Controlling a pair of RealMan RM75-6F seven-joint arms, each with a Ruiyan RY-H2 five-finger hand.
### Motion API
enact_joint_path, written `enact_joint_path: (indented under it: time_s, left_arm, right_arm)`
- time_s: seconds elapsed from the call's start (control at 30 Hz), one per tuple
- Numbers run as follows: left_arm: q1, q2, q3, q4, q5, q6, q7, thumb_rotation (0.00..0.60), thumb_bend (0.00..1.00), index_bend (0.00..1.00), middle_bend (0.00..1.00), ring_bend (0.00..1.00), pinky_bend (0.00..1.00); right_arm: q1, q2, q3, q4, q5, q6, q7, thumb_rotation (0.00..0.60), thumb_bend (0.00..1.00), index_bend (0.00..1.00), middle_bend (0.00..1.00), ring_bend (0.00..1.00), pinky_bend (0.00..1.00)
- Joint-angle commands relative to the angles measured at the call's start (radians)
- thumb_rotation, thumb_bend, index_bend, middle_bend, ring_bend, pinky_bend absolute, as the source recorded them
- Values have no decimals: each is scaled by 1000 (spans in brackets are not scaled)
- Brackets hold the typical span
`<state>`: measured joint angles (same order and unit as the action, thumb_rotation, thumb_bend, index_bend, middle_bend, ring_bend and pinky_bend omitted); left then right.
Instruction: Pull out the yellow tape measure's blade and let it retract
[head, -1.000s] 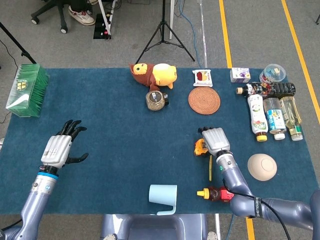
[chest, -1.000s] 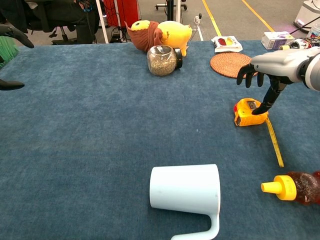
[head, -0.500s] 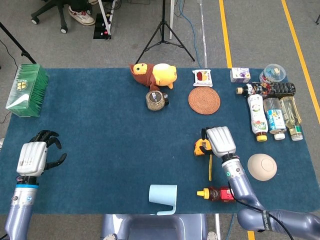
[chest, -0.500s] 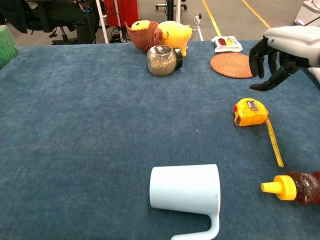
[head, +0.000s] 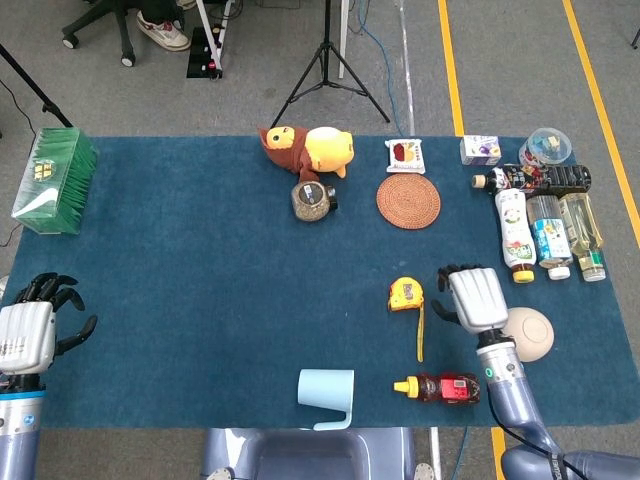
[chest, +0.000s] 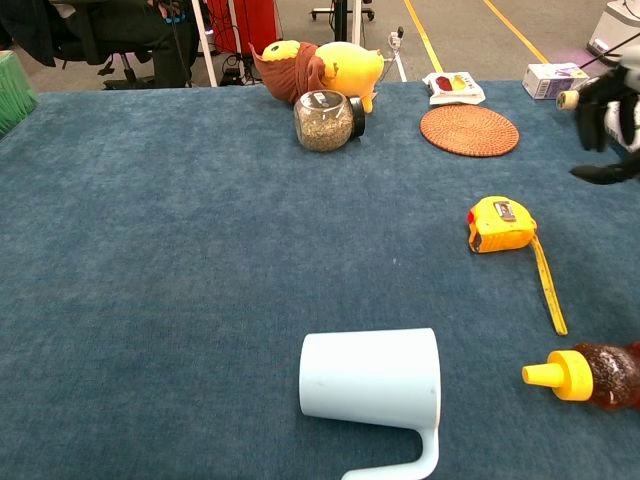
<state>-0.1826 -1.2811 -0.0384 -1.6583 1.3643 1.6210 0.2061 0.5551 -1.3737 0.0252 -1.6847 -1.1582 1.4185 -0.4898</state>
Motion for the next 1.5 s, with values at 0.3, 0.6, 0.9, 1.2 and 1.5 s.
enact_joint_path:
  time_s: [0.3,0.6,0.9,1.2,1.5]
  left_arm:
    - [38,31,22,-31,-20,-33,112,600,237,563,347,207,331]
    - [48,35,32,-61,-11,-70,143,600,238,563,347,207,329]
    - [55,29,39,-66,12,-93,149,600,238,563,347,207,326]
    - [53,12,32,-42,60,-97,117,600,237,563,347,207,324]
    - [54,5,27,-36,71,-113,106,600,238,562,347,207,324]
  right_arm:
    - [-142,57,-38,-25,-69,89,27,517,295,582,564,579,557]
    - [-224,56,-52,-13,-111,132,27,517,293,587,570,586,557]
    - [-305,58,-62,-25,-157,182,23,517,294,600,582,595,562]
    - [-347,63,-50,-39,-180,185,22,516,292,605,586,604,571]
    - [-367,61,-26,-34,-194,166,30,518,293,607,590,609,574]
